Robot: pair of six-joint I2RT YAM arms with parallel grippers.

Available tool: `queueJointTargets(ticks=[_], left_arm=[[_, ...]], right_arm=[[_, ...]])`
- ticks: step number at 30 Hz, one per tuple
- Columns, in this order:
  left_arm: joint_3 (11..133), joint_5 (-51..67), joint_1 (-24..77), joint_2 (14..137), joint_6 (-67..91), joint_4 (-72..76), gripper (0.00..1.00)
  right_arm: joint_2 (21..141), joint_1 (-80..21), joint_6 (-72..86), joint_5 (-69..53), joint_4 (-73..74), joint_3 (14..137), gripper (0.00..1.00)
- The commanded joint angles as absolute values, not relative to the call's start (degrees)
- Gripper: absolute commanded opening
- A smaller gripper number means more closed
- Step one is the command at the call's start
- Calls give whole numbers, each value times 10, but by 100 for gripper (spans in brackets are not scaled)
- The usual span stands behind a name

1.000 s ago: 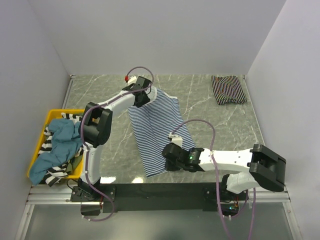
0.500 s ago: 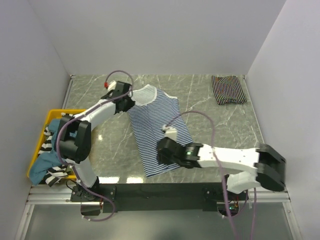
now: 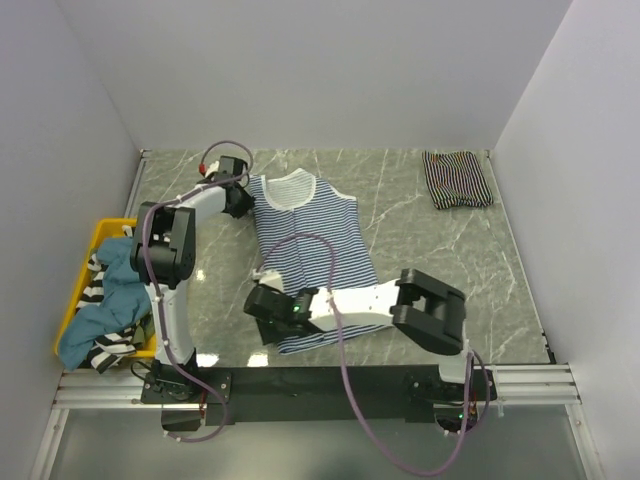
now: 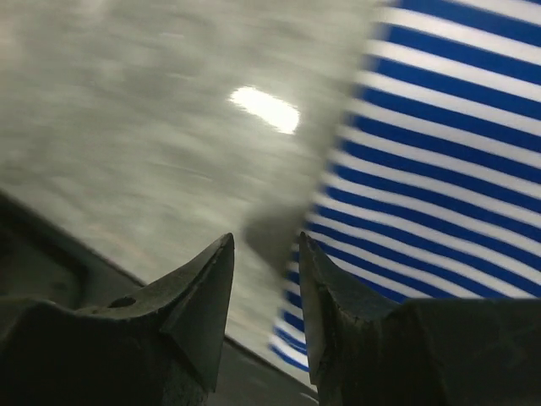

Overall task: Fold and stack the tank tops
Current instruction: Fold the tank top

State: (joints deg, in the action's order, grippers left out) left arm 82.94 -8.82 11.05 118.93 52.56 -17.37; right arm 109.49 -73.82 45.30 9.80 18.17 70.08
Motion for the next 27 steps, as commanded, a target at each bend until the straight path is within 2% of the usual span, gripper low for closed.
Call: queueJointTargets(ticks=[1,6,10,12,18,20,23,27], left_arm=[[875,-95,82,1213,486,-208,27],[932,-78,69,1221,461,-222,32],[962,-60,68,1205,450,-227,37],[955,-48,70,1187,447,-214,39],[916,24,91,1120,444,-157,44],[970,40,114,1142,430,-169,45],[1082,3,180,1203,393,-221,46],[1211,-39,267,1295,355,-262,47]], right_arm=[[1142,-751,442,35,166,771,44],[1197,-742,437,-17,159,856,45],[1157,-716,438,-4,136,854,45],[1114,-700,438,40,131,821,46],[868,-583,471,114,143,601,48],[783,-548,482,168,165,565,51],[703,-508,501,222,227,510,53],[640,-429,514,189,227,407,54]])
